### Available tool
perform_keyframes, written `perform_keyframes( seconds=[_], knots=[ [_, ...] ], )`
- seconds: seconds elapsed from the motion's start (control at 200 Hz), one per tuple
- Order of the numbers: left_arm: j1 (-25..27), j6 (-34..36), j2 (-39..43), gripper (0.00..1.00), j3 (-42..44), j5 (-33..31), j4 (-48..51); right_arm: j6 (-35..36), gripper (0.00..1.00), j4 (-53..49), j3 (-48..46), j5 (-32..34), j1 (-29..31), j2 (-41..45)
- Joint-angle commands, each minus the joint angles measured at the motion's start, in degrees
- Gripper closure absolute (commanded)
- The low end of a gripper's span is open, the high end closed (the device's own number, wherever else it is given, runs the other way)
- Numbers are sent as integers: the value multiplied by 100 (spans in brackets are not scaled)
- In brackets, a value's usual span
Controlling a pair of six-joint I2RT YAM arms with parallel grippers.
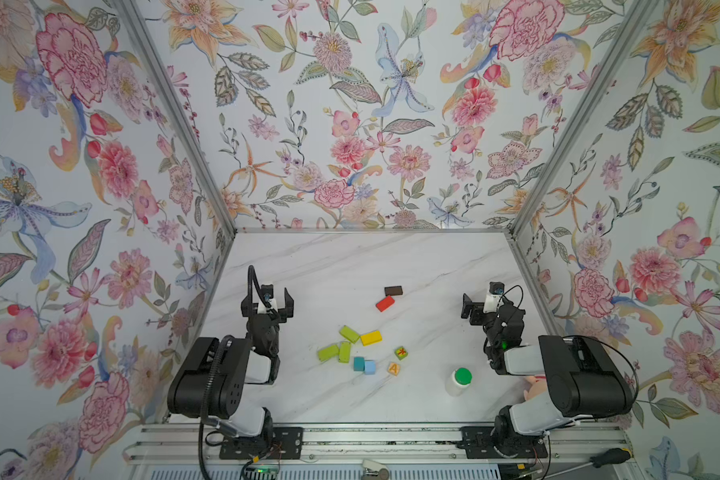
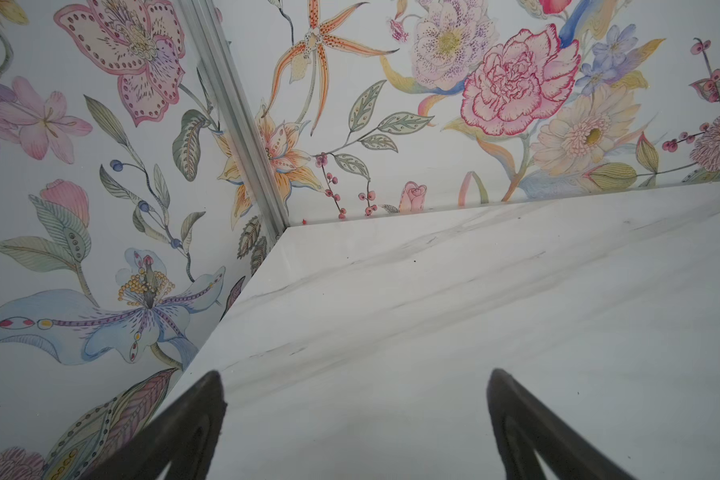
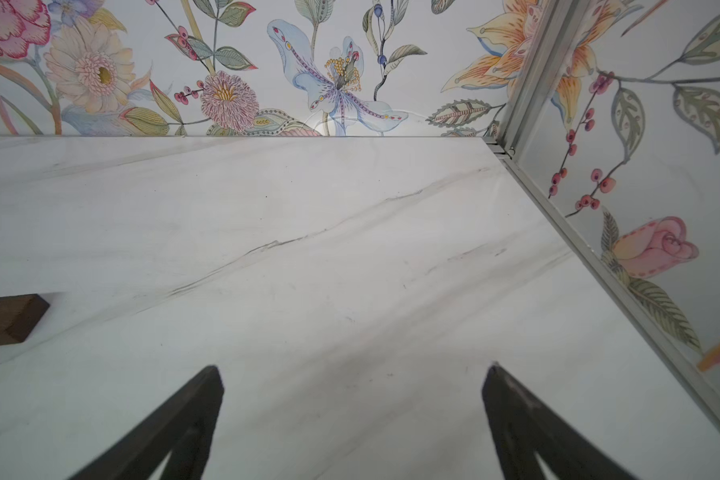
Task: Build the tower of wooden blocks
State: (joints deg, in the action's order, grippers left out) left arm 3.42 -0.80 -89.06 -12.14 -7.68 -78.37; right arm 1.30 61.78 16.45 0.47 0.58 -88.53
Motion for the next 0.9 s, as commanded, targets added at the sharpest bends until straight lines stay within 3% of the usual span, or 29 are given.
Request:
perform_keyframes(
  seconds=[0.0,0.896],
  knots=[
    [-17,36,1,1,-65,83,-14,70,1,78,74,66,23,2],
    [1,40,0,1,-122,54,82,55,1,18,107,56,12,-15]
  ],
)
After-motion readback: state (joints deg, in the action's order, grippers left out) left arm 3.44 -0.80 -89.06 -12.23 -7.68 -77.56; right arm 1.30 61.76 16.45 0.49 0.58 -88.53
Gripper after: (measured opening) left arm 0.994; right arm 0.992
